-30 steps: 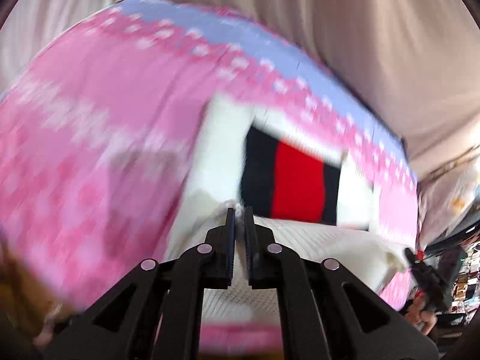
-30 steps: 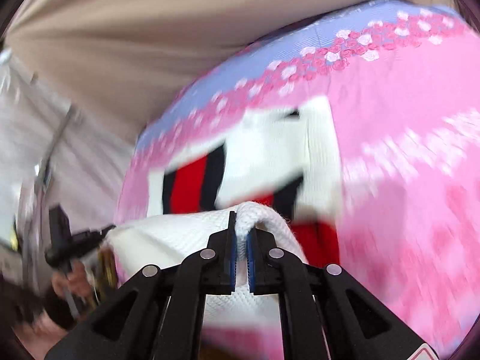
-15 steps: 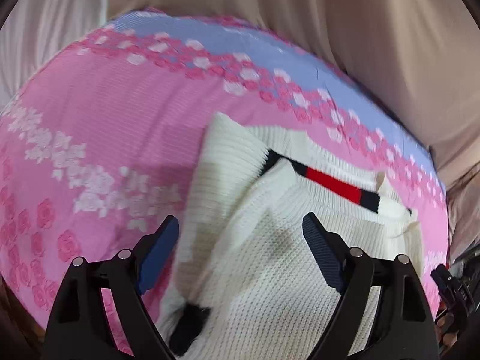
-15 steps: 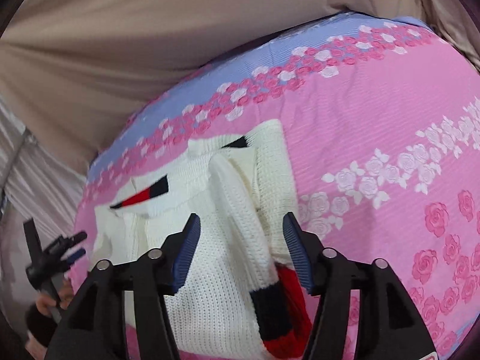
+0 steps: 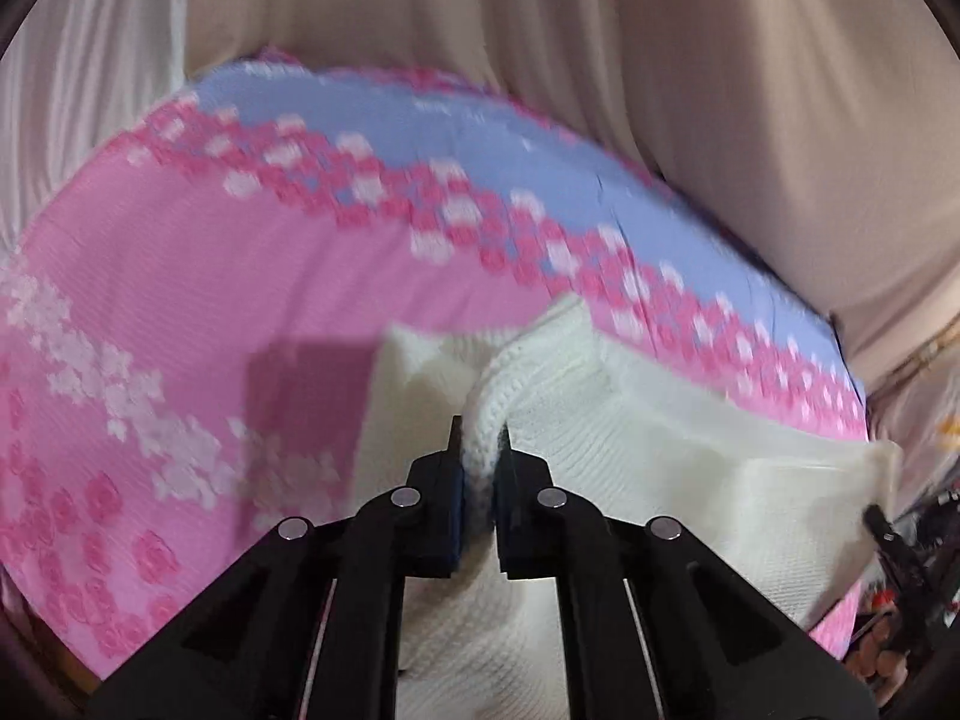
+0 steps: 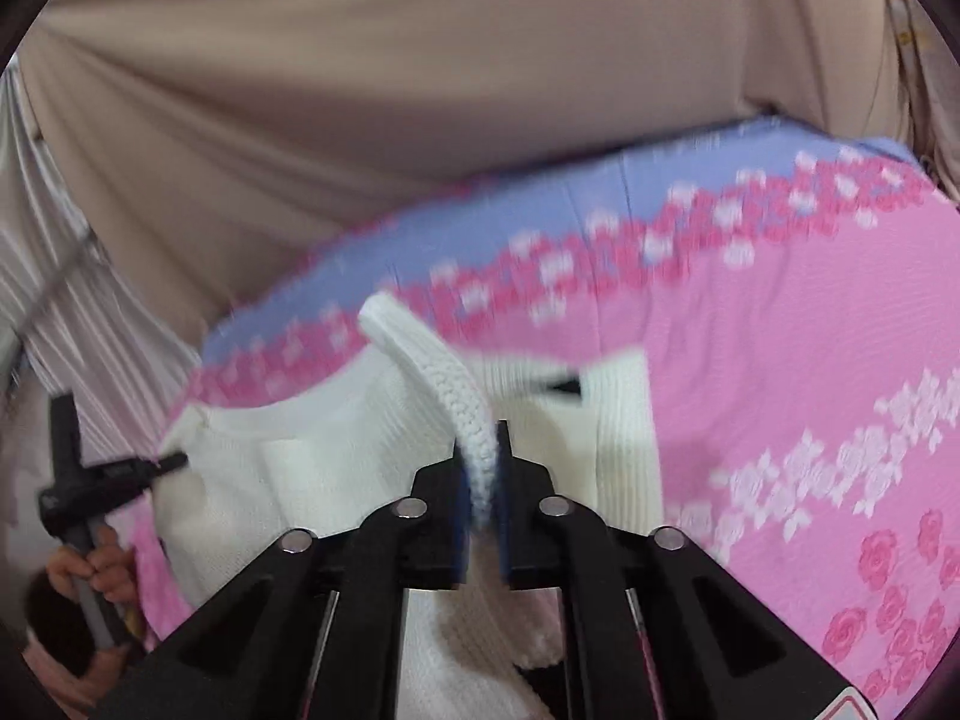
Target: Fold small clothes
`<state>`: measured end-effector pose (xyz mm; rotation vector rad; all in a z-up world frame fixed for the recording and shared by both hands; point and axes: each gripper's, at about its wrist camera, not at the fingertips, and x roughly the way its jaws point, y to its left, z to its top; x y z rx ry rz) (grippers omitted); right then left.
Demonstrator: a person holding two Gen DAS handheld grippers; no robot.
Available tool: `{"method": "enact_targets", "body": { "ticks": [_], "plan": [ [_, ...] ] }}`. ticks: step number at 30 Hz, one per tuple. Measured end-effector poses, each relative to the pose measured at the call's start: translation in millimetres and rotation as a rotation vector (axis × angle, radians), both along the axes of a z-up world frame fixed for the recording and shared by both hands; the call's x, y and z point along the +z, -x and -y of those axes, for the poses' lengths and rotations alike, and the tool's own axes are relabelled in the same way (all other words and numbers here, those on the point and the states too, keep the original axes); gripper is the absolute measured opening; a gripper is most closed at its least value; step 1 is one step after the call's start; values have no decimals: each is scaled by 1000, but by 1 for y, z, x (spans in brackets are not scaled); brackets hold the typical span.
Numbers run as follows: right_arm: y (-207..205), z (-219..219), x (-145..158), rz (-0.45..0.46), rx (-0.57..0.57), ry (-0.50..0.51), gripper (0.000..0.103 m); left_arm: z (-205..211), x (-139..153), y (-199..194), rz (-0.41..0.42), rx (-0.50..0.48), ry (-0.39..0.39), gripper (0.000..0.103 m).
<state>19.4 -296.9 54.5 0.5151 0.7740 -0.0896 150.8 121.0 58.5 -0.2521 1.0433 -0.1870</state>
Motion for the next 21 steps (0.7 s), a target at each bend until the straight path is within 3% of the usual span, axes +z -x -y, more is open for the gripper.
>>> {"method": "enact_targets", "body": {
  "ticks": [3,5,7,8,9,11,12,14,16,19,21],
  "plan": [
    [-21,27,-5,7,-35,-73,5,-1,-6,-26,-12,14,-21,7],
    [-44,36,-46,-111,-41,-38,5,9,-36,-45,-77,2,-59,7],
    [-61,44,-93,-235,-52,-76,5,21,-70,-58,-146,-4,-109,8],
    [-65,49,-112,-280,-72,-94,6,26,-87,-61,-170,-4,-126,10],
    [-64,52,-115,-270,-93,-116,7,26,-93,-61,-169,5,-130,10],
    [-56,54,-101,-225,-133,-142,13,22,-85,-54,-147,42,-98,18],
    [-50,52,-89,-186,-149,-99,16,18,-78,-49,-144,50,-83,21],
    [-38,43,-63,-150,-129,-25,25,13,-55,-36,-102,81,-91,45],
    [-29,29,-50,-122,-85,1,29,14,-34,-22,-36,81,-110,61],
    [-32,-13,-53,-137,63,-55,28,32,-20,-4,-5,27,-62,66],
    [-45,-51,-68,-162,174,-66,28,58,-36,0,-38,-27,-55,66]
  ]
}}
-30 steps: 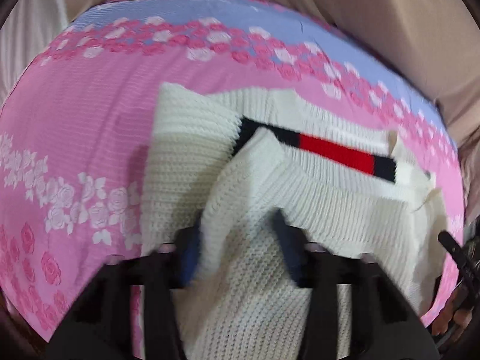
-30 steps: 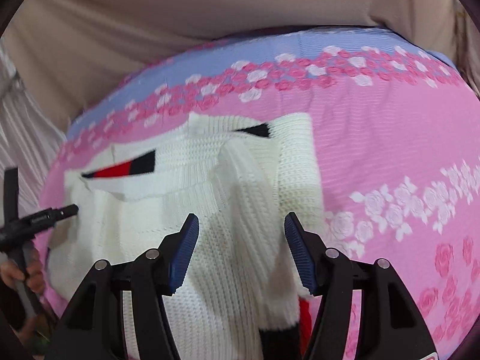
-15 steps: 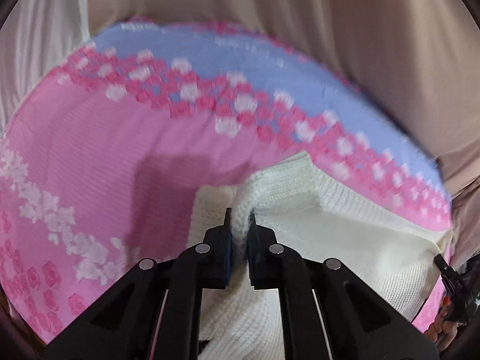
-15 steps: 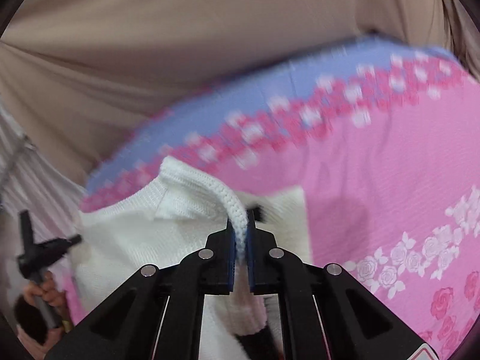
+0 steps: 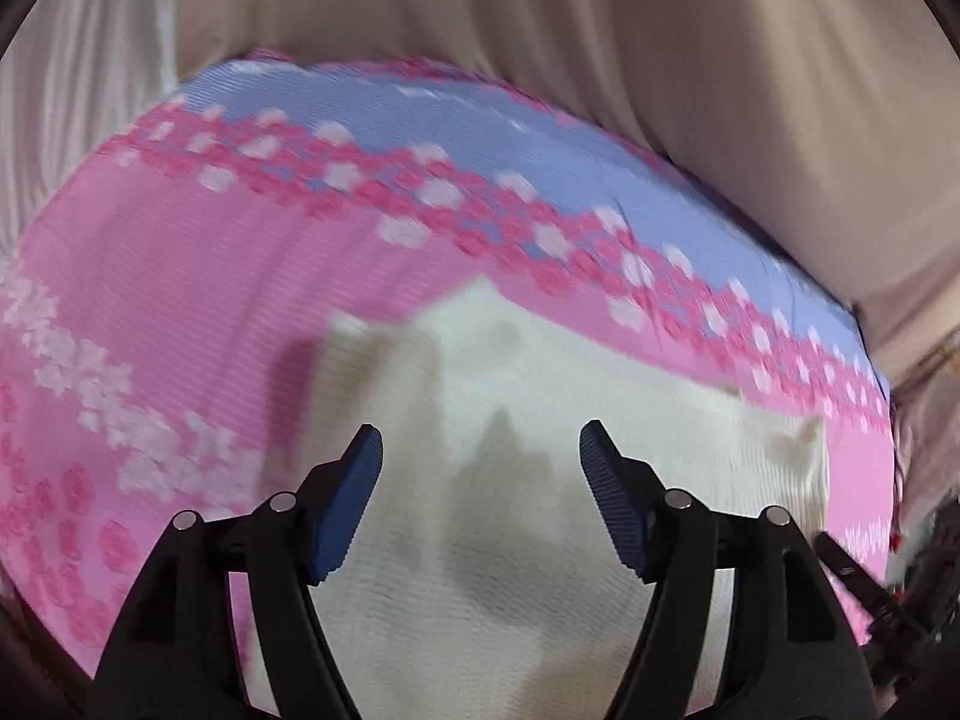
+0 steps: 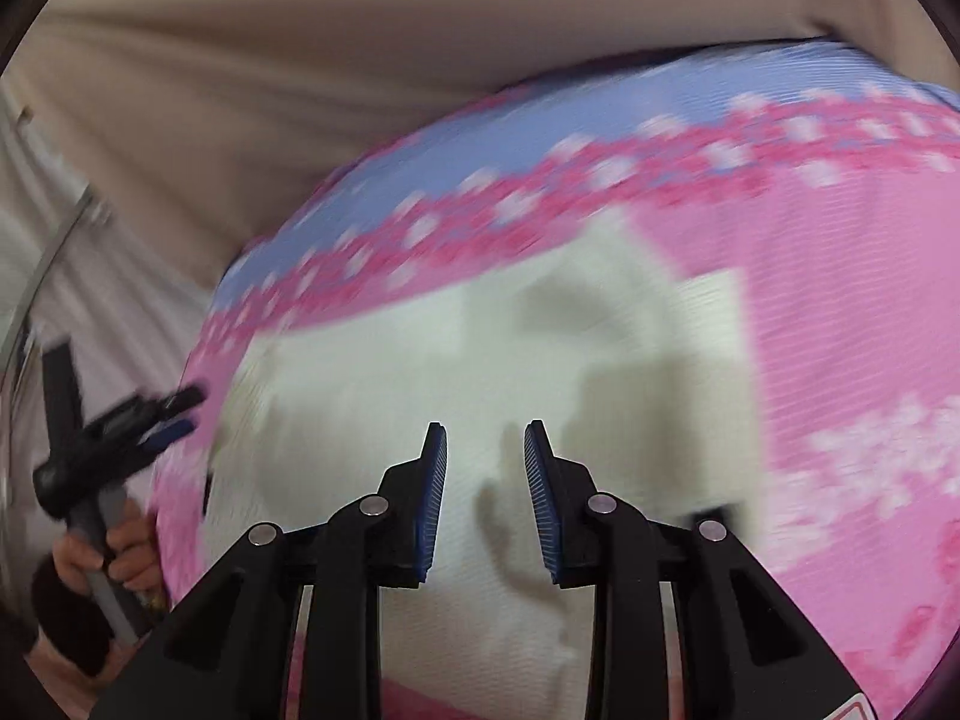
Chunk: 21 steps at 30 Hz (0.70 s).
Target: Fold small clothes
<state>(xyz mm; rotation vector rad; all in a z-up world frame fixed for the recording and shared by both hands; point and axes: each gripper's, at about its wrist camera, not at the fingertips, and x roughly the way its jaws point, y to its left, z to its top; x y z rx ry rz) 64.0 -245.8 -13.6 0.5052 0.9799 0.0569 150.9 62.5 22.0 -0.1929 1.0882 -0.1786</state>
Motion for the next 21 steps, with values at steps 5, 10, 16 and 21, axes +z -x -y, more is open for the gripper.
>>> {"method": "enact_targets", "body": {
  "ticks": [5,10,16,21],
  "plan": [
    [-32,-10,-32,-32,4,101,21,21,-48,-9,-76,-14,-123,66],
    [-37,104,-58,-91,-238,16,0,-11,-57,-28,-46,21,-133,65],
    [-6,99,-22,-25,-272,70,21,-28,-29,-22,4,75,-12,72],
    [-37,84,-27,-50,-209,119,35,-29,-36,-55,-14,108,-69,74]
  ]
}}
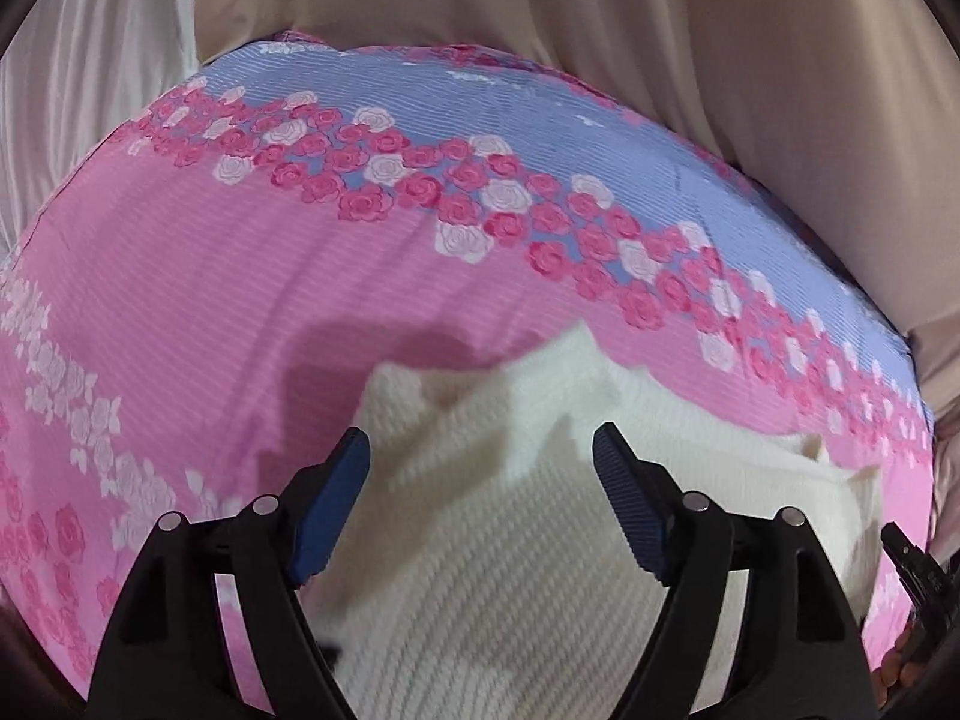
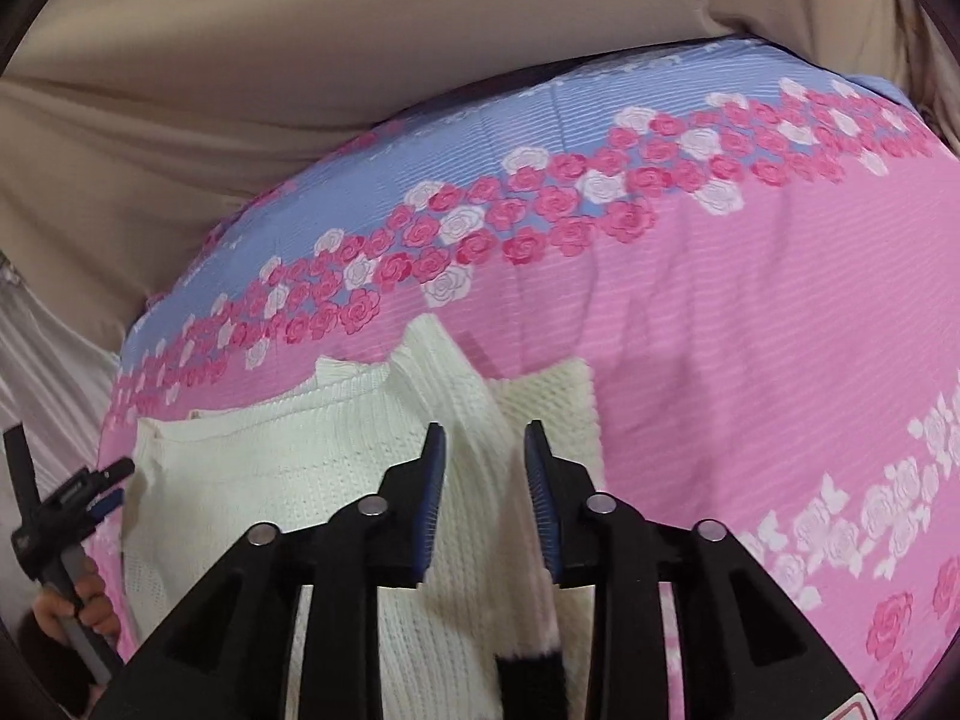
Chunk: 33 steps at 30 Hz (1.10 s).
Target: Fold small clothes
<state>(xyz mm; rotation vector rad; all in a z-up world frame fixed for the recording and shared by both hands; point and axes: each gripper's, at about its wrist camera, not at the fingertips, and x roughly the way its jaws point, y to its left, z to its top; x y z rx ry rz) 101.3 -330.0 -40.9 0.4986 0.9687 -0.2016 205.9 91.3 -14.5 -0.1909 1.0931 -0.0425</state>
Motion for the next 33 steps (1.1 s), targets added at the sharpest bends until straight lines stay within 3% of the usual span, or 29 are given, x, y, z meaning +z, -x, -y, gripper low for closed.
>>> {"method": "enact_targets", "body": {
  "ticks": [2,4,7,9,11,15,17,19,22,26,28,30,32,33],
  "plan": [
    [-16,-3,-12,-30,23,10,36,-2,-15,-17,-65,18,-19,57],
    [-27,-3,-20,-46,21,7,7,-6,-24,-26,-99,35,-39,50],
    [-25,17,-14,9,-56,-31,6,-4,-27,-30,-101,11,-83,49],
    [-27,27,-28,-45,-63,-15,5,-1,-30,-30,-94,-3,-113,51],
    [-23,33,-31,-30,-63,-60,4,-4,-32,-32,-95,12,-116,59],
    [3,32,-4,-1,-94,-118,19,-25,-16,-21,-87,59,-5,59],
    [30,28,4,1,-79,-154,30,-38,-2,1,-57,60,33,73],
    [64,19,5,-31,-64,-160,54,-52,2,34,-61,62,55,83],
    [118,-1,-9,-121,-19,-150,56,-70,-7,83,-137,64,109,85],
    [164,-29,-34,-189,18,-245,57,-80,-28,134,-250,101,231,88],
    [164,-32,-42,-181,25,-292,58,-79,-41,141,-306,107,272,89],
    [159,-32,-43,-144,23,-290,59,-75,-36,141,-263,107,260,90],
    [150,-28,-44,-113,-14,-323,59,-72,-38,135,-278,125,247,83],
    [147,-26,-43,-101,-33,-345,44,-71,-38,133,-283,142,234,78]
  ]
}}
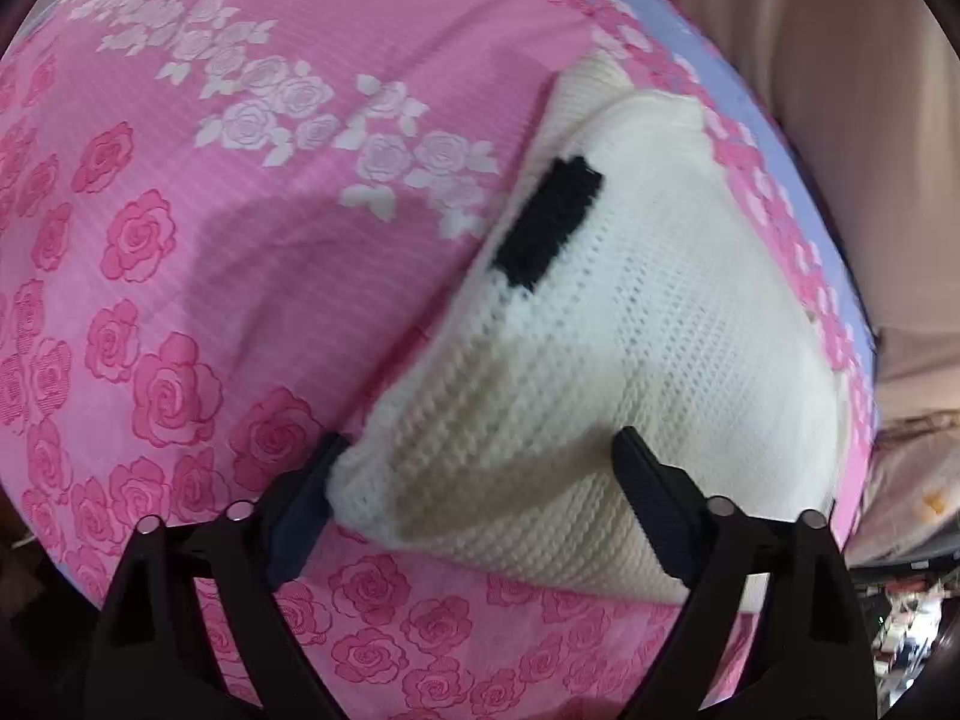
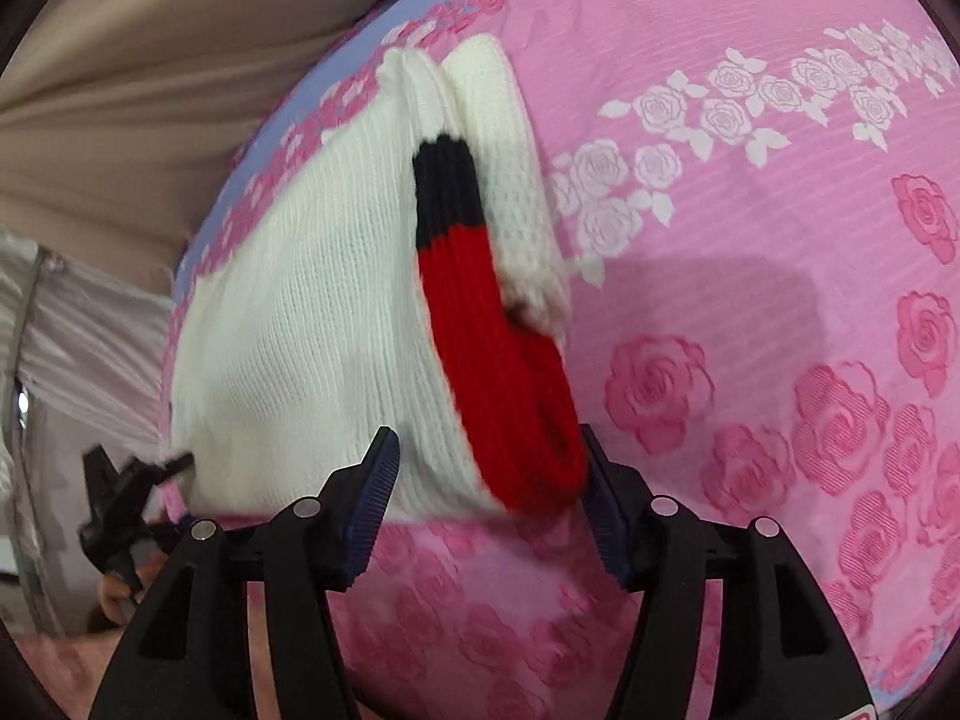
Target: Fold small clothes
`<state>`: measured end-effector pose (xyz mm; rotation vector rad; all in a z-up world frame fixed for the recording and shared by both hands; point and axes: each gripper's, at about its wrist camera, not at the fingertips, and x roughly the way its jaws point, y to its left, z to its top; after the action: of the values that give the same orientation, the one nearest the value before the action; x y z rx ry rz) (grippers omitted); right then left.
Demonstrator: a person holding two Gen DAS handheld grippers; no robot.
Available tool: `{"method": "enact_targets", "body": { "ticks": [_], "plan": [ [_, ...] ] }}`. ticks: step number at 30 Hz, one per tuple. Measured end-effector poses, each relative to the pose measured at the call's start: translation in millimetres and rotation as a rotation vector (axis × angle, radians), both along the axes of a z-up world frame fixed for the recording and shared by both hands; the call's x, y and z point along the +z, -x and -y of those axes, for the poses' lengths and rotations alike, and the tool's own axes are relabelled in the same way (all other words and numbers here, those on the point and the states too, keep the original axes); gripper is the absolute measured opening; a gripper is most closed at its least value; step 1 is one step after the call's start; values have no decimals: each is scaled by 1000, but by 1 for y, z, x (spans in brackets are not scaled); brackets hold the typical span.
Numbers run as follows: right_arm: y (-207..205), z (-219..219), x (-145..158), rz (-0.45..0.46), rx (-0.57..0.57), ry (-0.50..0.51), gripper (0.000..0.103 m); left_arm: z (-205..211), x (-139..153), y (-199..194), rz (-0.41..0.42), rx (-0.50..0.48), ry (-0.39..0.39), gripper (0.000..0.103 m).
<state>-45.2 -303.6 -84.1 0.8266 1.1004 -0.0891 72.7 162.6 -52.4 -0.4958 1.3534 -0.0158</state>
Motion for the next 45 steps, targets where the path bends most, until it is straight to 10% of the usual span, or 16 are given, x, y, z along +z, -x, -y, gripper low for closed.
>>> {"method": "enact_targets", "body": {
  "ticks": [1,5,11,18,22,26,31,33,35,38,45],
  "plan": [
    [-2,1,2,10,-12,-21,15,1,2,-3,1,2,0,58],
    [2,4,39,85,-58,37,13,-4,20,-5,-10,-30,32,19],
    [44,9,74,13,-31,133,11,-20,42,32,-48,-114,-15,16],
    [120,0,17,-243,62,159,12,-21,-2,87,-218,-224,-111,17],
    [109,-4,19,-240,65,176,25,-15,22,77,-128,-233,-103,26],
    [81,10,65,-91,-2,297,50,-12,72,44,85,-179,-101,77],
    [9,17,70,29,-23,309,54,29,62,-18,160,-200,-60,79],
    [-16,15,53,18,-12,292,54,44,44,-26,134,-218,-76,71],
    [-38,14,31,-26,-12,268,50,57,25,-34,87,-262,-82,37],
    [-39,12,27,-9,-37,277,11,66,27,-34,92,-266,-131,15],
    [-22,29,95,221,-102,253,8,55,56,-49,179,-224,-169,7]
  ]
}}
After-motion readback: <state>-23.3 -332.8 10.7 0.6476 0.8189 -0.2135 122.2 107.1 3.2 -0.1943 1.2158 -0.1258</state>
